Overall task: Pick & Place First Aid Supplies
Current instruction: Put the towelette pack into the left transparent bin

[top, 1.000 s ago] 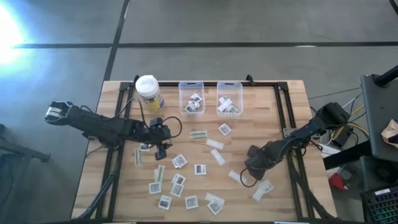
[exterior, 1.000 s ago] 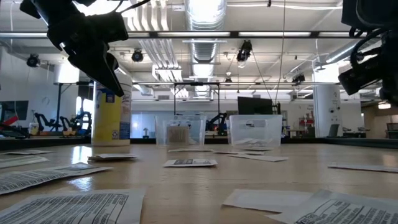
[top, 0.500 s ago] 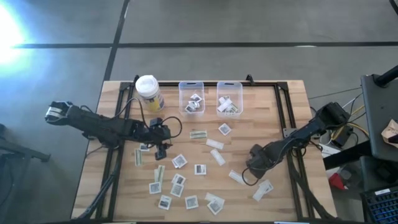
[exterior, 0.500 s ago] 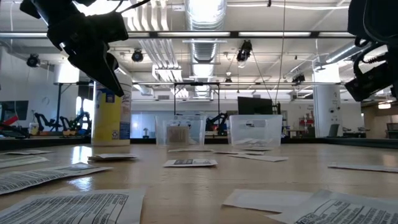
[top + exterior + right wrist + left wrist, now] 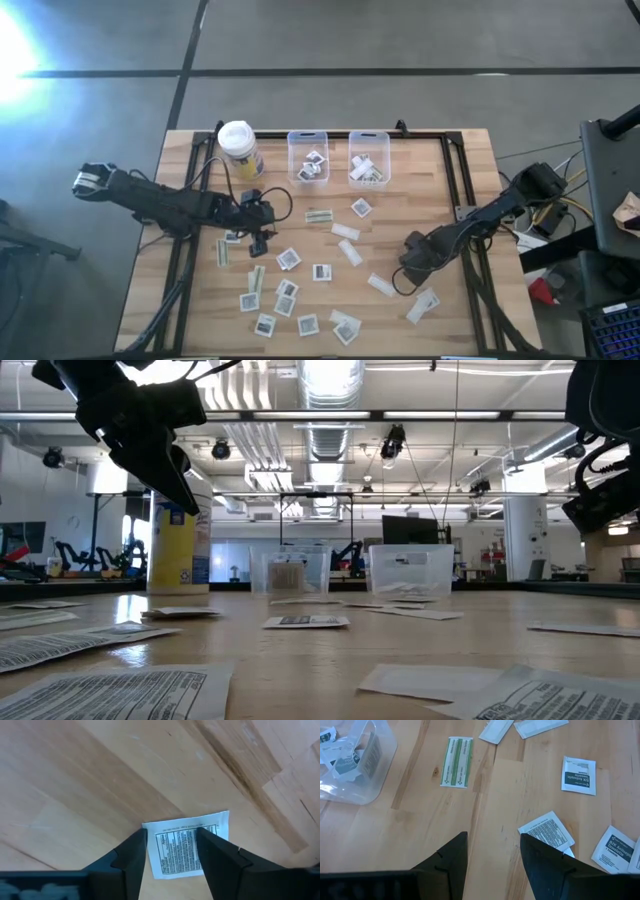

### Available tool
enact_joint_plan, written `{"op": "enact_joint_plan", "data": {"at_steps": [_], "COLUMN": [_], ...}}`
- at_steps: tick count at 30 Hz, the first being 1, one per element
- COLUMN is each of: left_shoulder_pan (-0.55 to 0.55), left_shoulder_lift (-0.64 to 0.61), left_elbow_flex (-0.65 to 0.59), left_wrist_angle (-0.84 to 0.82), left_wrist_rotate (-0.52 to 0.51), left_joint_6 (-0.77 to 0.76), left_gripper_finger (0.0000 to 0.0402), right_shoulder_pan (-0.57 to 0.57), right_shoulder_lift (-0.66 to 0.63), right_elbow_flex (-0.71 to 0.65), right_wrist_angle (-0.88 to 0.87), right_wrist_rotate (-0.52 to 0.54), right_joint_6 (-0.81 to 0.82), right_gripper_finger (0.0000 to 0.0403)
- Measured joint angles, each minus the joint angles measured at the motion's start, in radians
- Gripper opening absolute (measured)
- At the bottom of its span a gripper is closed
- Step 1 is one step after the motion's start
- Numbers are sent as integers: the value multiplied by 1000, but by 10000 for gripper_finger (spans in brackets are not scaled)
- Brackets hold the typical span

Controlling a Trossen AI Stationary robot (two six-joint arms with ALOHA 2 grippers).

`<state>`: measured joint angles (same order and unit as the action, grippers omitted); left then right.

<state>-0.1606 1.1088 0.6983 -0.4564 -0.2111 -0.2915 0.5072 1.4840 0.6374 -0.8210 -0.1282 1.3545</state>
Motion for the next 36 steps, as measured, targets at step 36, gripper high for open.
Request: {"op": "enact_joint_plan", "data": {"at_steps": [36], "left_shoulder_pan": [0], "left_shoulder_lift": [0], "left_elbow_flex": [0], "left_wrist_angle": [38], "left_wrist_rotate": [0], "left_joint_6": [4], "left_gripper_finger": [174], "right_shoulder_pan": [2], "right_shoulder_lift": [-106], "right_elbow_flex": [124], "right_wrist_angle": [1], "right_wrist_rotate": [113], "right_joint_6": [-165], "right_gripper_finger": [32]}}
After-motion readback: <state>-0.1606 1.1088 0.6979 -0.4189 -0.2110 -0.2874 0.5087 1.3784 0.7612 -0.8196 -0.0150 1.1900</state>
